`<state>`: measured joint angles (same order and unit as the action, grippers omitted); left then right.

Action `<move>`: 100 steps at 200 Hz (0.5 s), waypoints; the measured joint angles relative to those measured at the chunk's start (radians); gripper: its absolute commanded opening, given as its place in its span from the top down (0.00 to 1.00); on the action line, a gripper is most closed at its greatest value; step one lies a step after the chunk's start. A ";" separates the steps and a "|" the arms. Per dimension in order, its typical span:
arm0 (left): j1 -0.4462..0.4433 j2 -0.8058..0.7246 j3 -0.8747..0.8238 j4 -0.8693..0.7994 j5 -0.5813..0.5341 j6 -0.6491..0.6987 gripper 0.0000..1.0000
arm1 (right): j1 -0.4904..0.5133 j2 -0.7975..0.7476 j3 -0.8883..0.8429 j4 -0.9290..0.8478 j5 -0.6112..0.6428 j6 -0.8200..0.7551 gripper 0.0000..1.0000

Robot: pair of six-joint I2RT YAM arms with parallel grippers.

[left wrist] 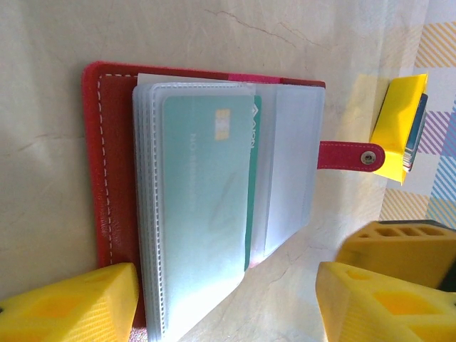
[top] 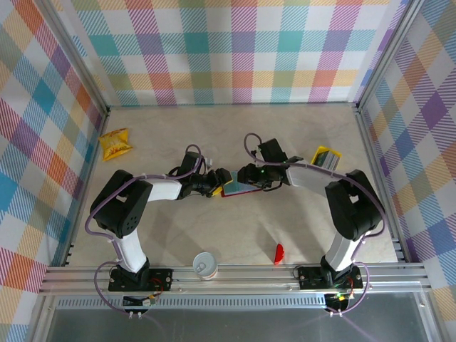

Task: Put the credit cards into the card holder

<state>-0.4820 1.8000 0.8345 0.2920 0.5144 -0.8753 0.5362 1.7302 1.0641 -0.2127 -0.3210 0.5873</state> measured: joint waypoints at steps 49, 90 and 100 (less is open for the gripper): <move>0.000 0.000 -0.008 -0.002 -0.002 -0.004 0.56 | 0.000 0.053 0.098 -0.087 0.018 -0.074 0.83; 0.000 0.000 -0.009 -0.002 -0.003 0.000 0.58 | 0.000 0.156 0.188 -0.133 0.012 -0.118 0.82; 0.000 0.000 -0.009 -0.002 -0.003 0.000 0.58 | 0.000 0.173 0.201 -0.146 0.011 -0.129 0.82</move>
<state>-0.4820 1.8000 0.8253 0.2901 0.5110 -0.8757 0.5362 1.9030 1.2652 -0.3584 -0.3096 0.4580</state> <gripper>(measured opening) 0.422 0.177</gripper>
